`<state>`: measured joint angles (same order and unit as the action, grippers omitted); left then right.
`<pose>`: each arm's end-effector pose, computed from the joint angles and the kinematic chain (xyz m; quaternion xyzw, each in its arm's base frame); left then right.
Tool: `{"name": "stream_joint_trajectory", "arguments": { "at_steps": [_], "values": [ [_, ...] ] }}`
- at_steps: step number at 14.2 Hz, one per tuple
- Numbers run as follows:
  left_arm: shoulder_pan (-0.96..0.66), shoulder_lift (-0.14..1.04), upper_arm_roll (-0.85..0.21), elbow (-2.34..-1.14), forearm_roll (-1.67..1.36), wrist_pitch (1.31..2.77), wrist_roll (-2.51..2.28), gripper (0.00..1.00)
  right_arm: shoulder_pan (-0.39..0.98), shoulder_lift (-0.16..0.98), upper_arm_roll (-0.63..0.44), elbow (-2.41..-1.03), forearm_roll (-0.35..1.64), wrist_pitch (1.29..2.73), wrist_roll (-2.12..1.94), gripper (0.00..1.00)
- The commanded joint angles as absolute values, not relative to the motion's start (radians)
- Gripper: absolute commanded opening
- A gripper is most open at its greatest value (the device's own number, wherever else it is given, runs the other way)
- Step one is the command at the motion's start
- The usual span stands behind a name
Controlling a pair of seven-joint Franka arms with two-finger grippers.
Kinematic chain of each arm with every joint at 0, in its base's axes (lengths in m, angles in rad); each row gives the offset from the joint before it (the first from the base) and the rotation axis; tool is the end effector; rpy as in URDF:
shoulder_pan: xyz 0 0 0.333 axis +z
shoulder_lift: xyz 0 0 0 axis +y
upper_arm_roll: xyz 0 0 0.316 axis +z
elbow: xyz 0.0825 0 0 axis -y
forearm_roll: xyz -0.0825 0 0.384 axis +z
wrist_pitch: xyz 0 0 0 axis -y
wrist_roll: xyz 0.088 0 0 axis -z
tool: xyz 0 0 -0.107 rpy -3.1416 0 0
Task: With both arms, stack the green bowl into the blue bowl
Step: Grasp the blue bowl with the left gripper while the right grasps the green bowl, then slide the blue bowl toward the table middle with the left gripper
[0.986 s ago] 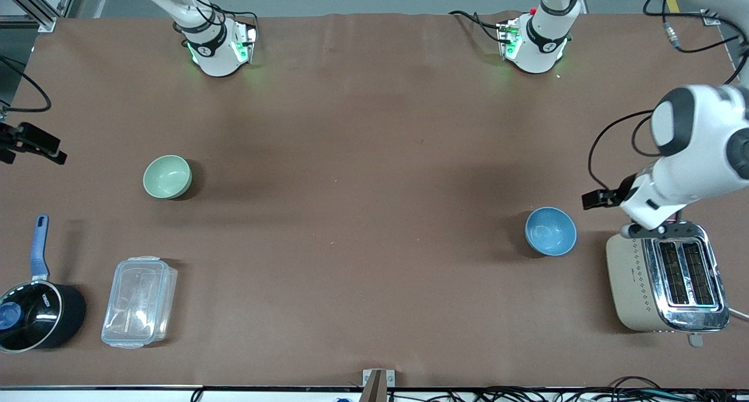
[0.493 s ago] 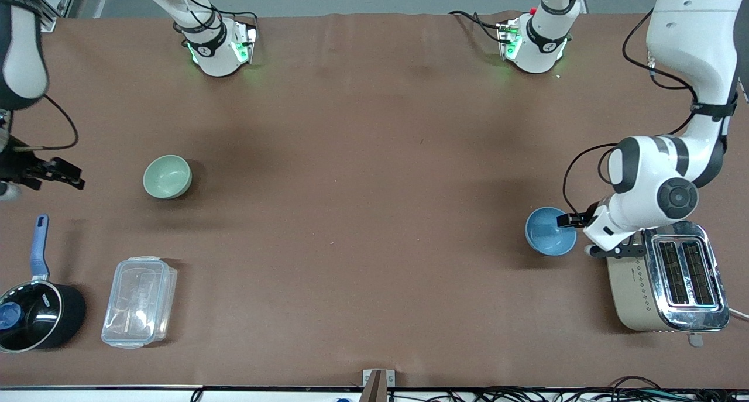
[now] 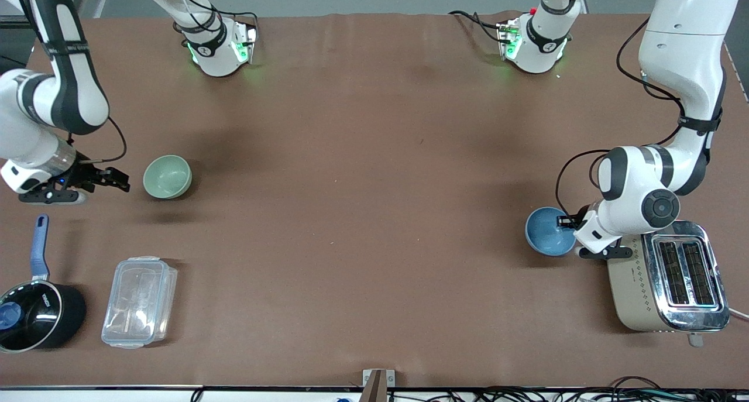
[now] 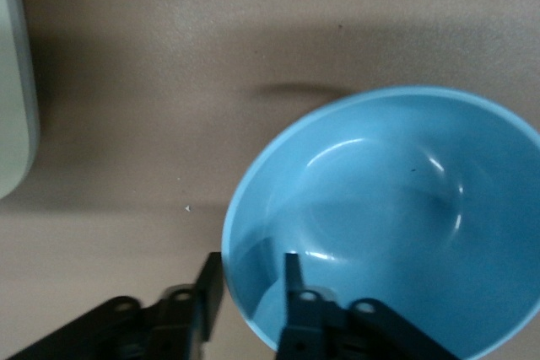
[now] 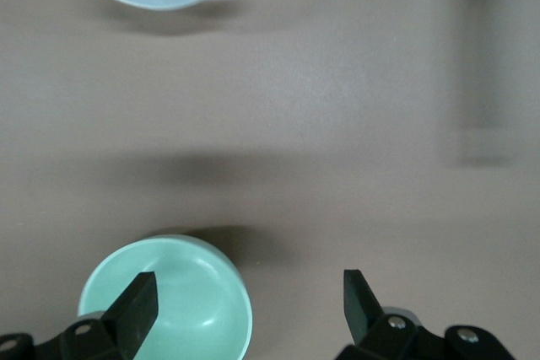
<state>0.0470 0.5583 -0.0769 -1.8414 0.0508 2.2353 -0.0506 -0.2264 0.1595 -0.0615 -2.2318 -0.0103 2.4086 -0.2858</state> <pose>0.6270 -0.0149 0.2109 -0.9967 0.0028 0.0811 0.0012 0.5213 -0.1543 0.3019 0.9999 0.0032 0.0061 0.0105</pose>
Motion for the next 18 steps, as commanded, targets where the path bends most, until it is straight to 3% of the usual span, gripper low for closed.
{"name": "stream_joint_trajectory", "arguments": {
  "at_steps": [1,4,7,11,15,16,18],
  "values": [
    [0.055,0.558,-0.080,-1.827,0.064,2.233,-0.052,0.00,-0.252,0.199,-0.046,-2.288,-0.029,2.515,-0.291,0.97],
    [0.052,0.502,-0.097,-1.821,0.054,2.191,-0.037,0.00,-0.250,0.241,-0.044,-2.377,-0.028,2.679,-0.290,0.97],
    [0.048,0.439,-0.217,-1.816,0.051,2.152,-0.095,0.00,-0.250,0.256,-0.044,-2.451,-0.028,2.798,-0.290,0.96],
    [0.026,0.443,-0.411,-1.784,0.054,2.152,-0.387,0.01,-0.250,0.249,-0.043,-2.485,-0.028,2.809,-0.288,0.96],
    [-0.135,0.506,-0.440,-1.695,0.054,2.154,-0.663,0.01,-0.250,0.218,-0.043,-2.528,-0.028,2.807,-0.287,0.94],
    [-0.170,0.529,-0.440,-1.671,0.057,2.154,-0.722,0.01,-0.249,0.213,-0.043,-2.533,-0.028,2.806,-0.287,0.88],
    [-0.233,0.566,-0.440,-1.637,0.064,2.155,-0.826,0.01,-0.244,0.196,-0.043,-2.537,-0.028,2.793,-0.285,0.56]
  ]
}}
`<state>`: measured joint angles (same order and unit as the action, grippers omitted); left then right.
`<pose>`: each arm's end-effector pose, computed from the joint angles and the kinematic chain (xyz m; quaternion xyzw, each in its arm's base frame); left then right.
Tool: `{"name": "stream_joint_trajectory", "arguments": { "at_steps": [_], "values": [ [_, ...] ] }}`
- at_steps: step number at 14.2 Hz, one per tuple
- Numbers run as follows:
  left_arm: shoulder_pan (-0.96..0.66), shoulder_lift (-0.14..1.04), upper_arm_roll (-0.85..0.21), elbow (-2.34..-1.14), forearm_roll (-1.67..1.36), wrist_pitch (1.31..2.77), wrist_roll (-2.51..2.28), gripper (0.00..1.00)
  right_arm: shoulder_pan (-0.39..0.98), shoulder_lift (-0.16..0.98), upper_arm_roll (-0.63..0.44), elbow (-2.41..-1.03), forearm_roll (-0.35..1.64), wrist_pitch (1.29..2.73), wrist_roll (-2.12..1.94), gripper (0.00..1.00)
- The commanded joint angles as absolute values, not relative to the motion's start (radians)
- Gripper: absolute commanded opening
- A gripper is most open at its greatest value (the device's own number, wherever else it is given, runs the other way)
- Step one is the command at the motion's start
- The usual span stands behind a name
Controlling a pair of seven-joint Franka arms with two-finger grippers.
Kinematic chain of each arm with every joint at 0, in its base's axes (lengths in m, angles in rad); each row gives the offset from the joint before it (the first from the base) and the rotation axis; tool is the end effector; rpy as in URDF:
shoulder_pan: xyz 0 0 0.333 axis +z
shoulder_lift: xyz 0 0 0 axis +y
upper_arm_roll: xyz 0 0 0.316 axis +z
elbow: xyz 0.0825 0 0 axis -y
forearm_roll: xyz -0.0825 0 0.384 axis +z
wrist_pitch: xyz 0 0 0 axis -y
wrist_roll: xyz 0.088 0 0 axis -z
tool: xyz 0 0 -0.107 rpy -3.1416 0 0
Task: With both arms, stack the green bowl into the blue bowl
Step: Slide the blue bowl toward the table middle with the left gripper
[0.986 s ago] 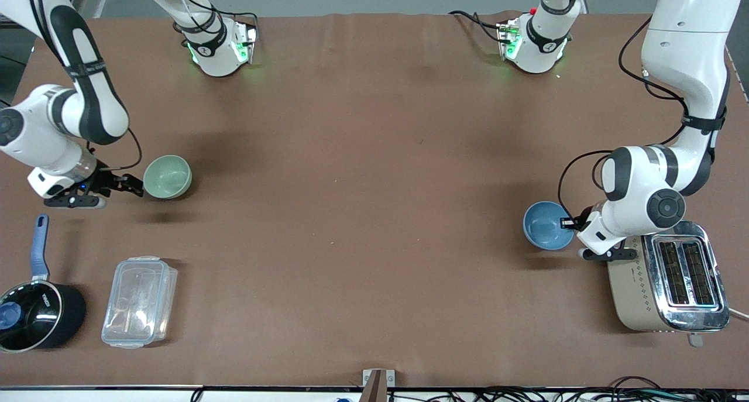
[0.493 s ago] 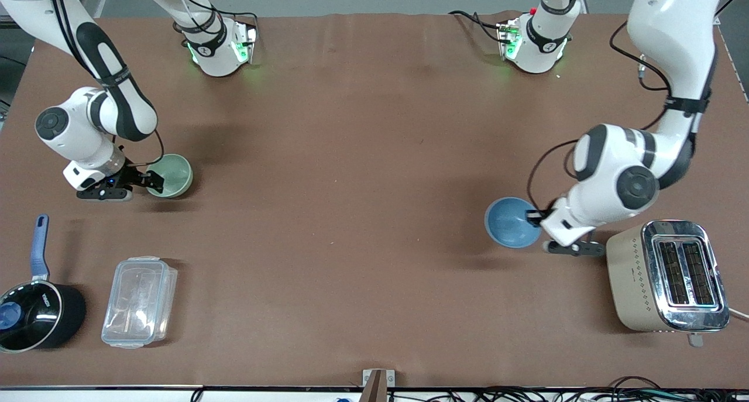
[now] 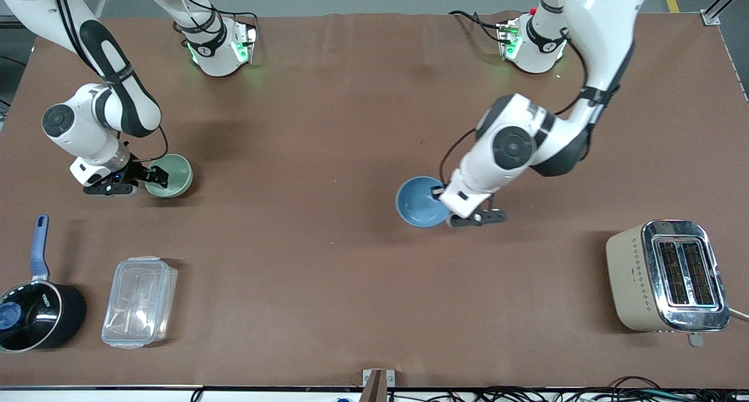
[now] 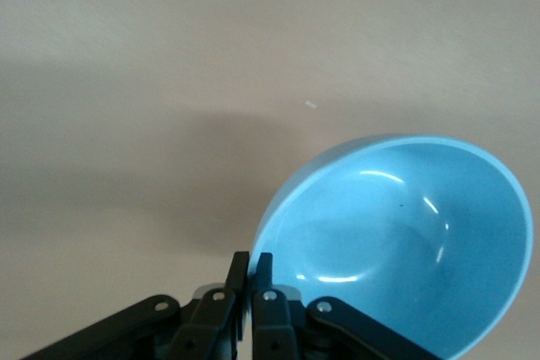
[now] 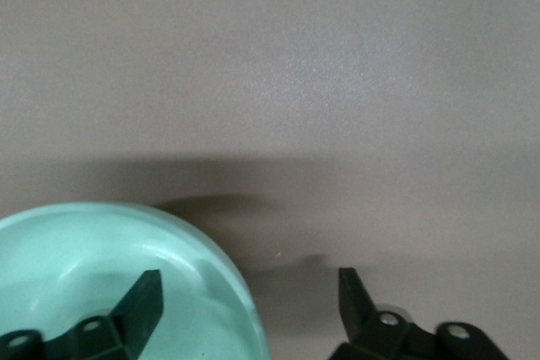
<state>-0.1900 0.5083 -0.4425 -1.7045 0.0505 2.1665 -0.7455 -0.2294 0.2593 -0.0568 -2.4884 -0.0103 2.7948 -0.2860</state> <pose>0.5567 -0.3671 0.3219 0.9942 0.0668 -0.0523 0.0657 0.4577 -0.1354 0.1918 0.9997 0.0058 0.0202 0.0154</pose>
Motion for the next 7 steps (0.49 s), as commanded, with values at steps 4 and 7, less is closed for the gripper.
{"name": "stream_joint_trajectory", "arguments": {
  "at_steps": [4,7],
  "values": [
    [-0.327,0.629,-0.439,-1.626,0.064,2.180,-0.957,0.01,-0.239,0.157,-0.041,-2.534,-0.028,2.692,-0.287,0.04],
    [-0.377,0.681,-0.434,-1.626,0.066,2.262,-1.021,0.01,-0.239,0.149,-0.040,-2.530,-0.028,2.680,-0.287,0.01]
  ]
}}
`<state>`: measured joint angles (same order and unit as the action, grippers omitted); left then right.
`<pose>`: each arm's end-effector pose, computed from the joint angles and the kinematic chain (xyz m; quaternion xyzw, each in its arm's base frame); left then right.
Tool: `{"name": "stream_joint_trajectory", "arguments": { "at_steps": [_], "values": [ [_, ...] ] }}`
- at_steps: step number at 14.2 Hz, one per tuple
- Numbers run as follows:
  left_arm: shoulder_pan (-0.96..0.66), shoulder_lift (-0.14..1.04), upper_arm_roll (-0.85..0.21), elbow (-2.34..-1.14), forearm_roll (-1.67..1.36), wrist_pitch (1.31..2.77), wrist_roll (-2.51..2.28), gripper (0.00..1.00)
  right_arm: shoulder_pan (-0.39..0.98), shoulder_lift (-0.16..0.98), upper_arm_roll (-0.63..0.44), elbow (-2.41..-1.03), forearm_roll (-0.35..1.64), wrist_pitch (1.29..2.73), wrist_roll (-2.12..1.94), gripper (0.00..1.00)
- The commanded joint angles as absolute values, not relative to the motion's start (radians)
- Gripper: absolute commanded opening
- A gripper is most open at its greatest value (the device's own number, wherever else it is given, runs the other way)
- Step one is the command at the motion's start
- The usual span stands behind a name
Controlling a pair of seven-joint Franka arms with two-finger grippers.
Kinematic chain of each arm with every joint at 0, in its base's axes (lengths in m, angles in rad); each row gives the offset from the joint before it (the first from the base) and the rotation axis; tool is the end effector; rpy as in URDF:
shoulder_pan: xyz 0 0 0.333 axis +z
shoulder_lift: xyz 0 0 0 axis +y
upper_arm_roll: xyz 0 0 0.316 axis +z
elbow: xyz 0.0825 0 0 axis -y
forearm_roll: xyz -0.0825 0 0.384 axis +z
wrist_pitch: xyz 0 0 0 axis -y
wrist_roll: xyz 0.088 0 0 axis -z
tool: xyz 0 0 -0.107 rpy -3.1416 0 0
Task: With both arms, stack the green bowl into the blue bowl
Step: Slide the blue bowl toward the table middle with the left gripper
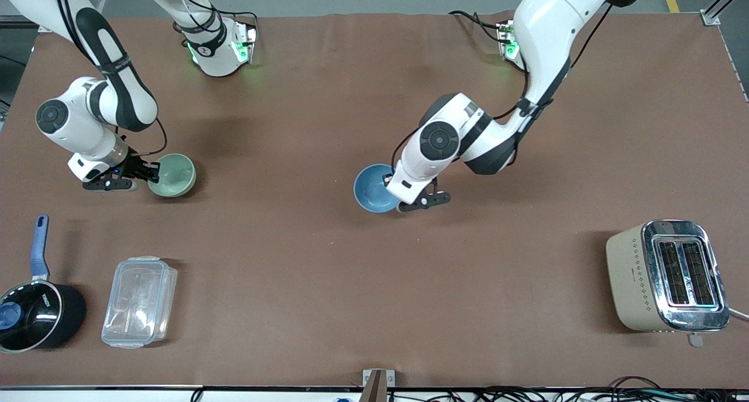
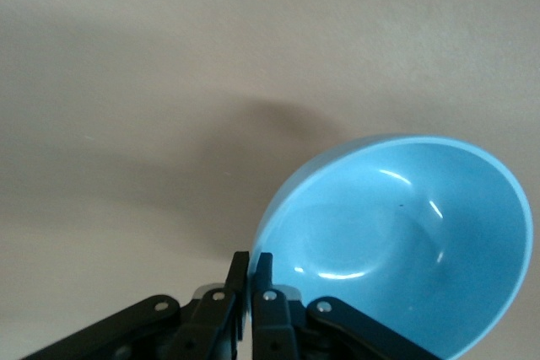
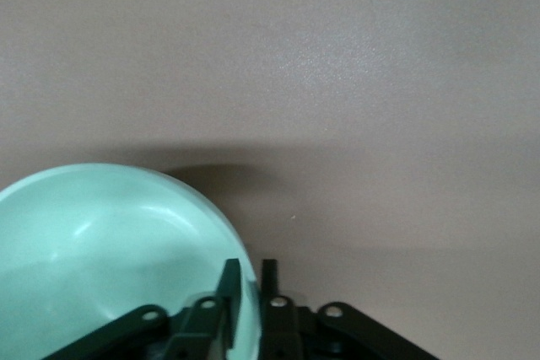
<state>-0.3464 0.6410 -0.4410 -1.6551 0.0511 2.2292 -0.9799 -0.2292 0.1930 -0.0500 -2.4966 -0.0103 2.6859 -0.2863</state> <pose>0.5075 -0.4558 0.2655 0.9870 0.1179 -0.0863 0.0666 0.4528 -0.1302 0.2107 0.9999 0.0086 -0.0036 0.0063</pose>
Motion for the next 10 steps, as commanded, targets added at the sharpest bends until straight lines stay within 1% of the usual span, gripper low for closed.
{"name": "stream_joint_trajectory", "arguments": {
  "at_steps": [1,4,7,9,10],
  "values": [
    [-0.388,0.695,-0.431,-1.628,0.066,2.281,-1.026,0.01,-0.239,0.140,-0.040,-2.526,-0.028,2.666,-0.285,0.00],
    [-0.405,0.712,-0.431,-1.628,0.064,2.306,-1.028,0.01,-0.241,0.088,-0.040,-2.482,-0.028,2.559,-0.285,0.00],
    [-0.423,0.733,-0.431,-1.628,0.064,2.307,-1.032,0.01,-0.239,0.042,-0.040,-2.387,-0.020,2.407,-0.285,0.00],
    [-0.425,0.745,-0.431,-1.628,0.064,2.324,-1.035,0.04,-0.238,0.017,-0.038,-2.317,-0.020,2.323,-0.285,0.00],
    [-0.429,0.749,-0.431,-1.628,0.063,2.342,-1.035,0.08,-0.232,0.012,-0.038,-2.263,-0.020,2.265,-0.287,0.00]
  ]
}}
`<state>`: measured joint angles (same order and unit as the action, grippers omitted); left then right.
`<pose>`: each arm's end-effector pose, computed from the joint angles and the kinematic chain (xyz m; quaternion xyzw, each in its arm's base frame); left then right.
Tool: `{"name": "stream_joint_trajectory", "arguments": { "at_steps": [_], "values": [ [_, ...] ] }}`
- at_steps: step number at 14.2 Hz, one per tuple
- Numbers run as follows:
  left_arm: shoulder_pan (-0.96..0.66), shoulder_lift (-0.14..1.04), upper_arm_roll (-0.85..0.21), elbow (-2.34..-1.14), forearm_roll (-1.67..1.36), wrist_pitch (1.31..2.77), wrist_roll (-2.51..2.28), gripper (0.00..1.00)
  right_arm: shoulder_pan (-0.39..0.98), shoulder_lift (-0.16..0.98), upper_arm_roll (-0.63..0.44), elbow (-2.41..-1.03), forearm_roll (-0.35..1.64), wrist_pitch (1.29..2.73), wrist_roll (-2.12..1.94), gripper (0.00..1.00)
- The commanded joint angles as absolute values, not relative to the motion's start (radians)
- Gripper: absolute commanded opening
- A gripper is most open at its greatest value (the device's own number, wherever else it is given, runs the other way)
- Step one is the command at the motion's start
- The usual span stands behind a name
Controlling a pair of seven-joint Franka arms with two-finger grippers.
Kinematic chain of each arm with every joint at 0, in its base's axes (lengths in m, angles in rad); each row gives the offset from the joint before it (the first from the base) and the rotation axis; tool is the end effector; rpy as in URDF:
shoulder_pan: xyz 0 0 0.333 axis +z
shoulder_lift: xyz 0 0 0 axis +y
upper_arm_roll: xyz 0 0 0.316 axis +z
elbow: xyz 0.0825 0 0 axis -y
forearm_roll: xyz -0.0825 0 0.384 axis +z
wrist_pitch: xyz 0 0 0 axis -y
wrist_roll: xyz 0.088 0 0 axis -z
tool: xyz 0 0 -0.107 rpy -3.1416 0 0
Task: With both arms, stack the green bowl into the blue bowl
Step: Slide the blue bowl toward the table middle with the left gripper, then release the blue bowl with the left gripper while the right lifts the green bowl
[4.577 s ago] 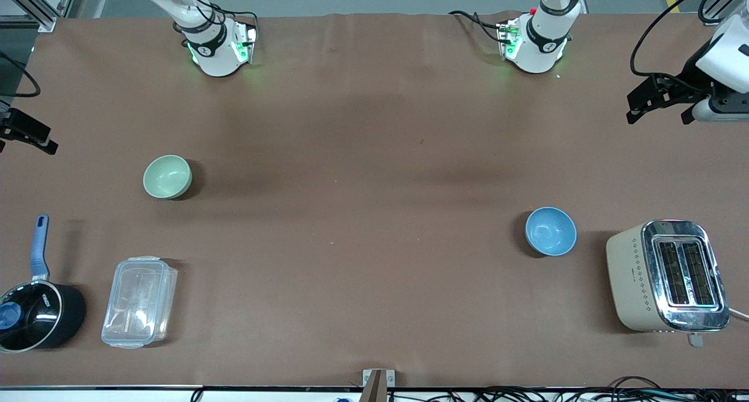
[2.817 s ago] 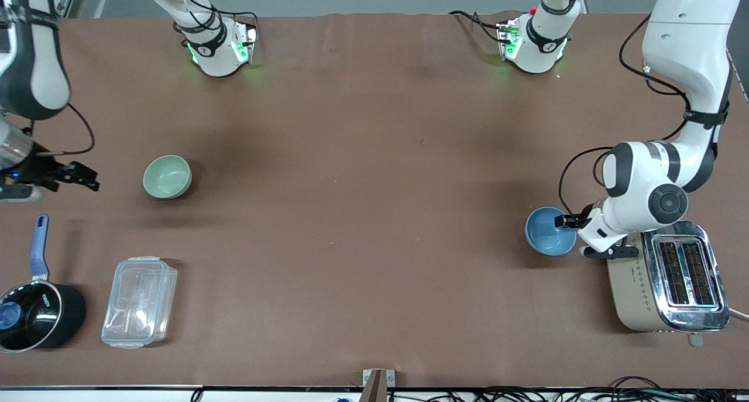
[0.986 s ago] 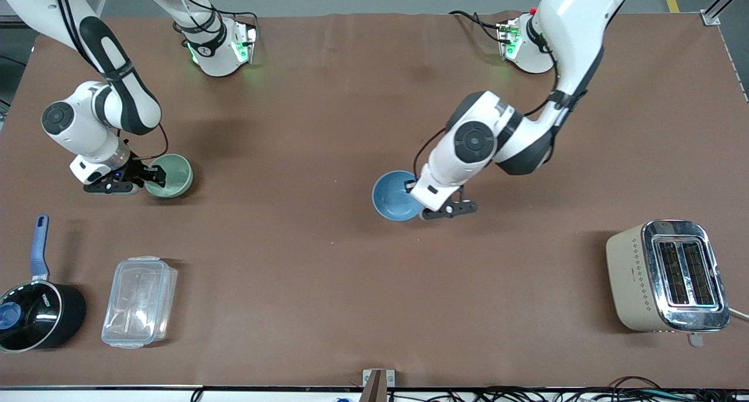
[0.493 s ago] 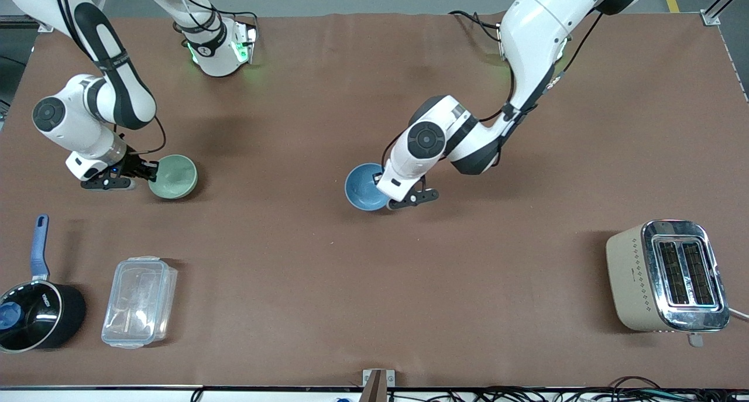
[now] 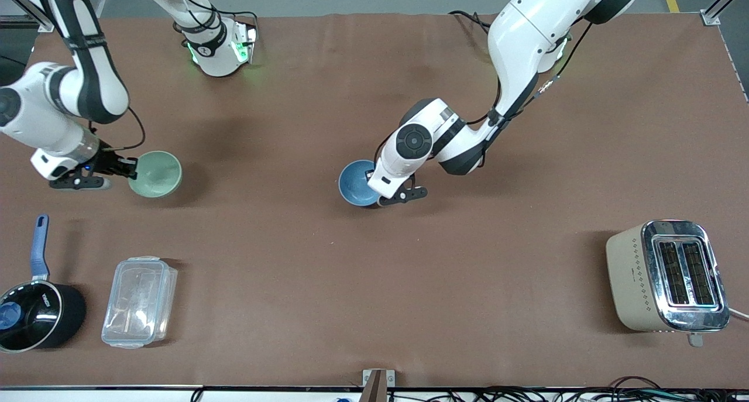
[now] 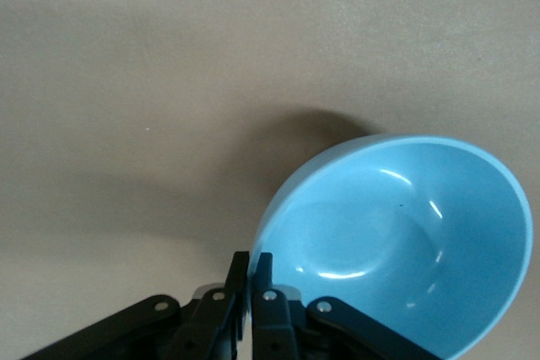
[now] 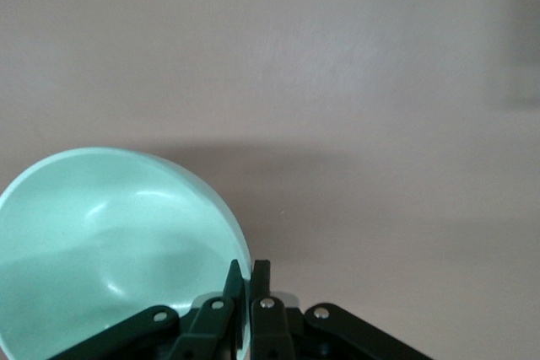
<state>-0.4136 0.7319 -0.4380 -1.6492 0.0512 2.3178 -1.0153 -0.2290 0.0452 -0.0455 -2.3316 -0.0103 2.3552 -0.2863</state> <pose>0.4790 -0.4905 0.2173 0.9857 0.1136 -0.0992 0.0757 0.4887 -0.1378 0.3162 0.9999 0.0096 -0.0116 0.0015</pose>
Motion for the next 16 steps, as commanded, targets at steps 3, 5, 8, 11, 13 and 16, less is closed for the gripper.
{"name": "stream_joint_trajectory", "arguments": {
  "at_steps": [3,5,8,11,13,16],
  "values": [
    [-0.431,0.747,-0.431,-1.629,0.061,2.349,-1.038,0.49,-0.204,0.012,-0.038,-2.052,-0.020,2.041,-0.285,0.00],
    [-0.420,0.720,-0.430,-1.626,0.066,2.338,-1.072,1.00,-0.175,0.014,-0.040,-1.932,-0.018,1.923,-0.272,0.00],
    [-0.358,0.593,-0.414,-1.614,0.171,2.234,-1.042,1.00,-0.121,0.014,-0.038,-1.823,-0.017,1.816,-0.214,0.00],
    [-0.275,0.540,-0.420,-1.481,0.328,1.983,-0.985,1.00,-0.022,0.015,-0.038,-1.818,0.024,1.810,-0.103,0.00],
    [-0.223,0.511,-0.413,-1.398,0.357,1.838,-0.864,1.00,0.069,0.018,-0.040,-1.813,0.070,1.830,0.042,0.00],
    [-0.123,0.411,-0.414,-1.388,0.377,1.763,-0.752,1.00,0.234,0.055,-0.038,-1.810,0.072,1.913,0.286,0.00]
  ]
}}
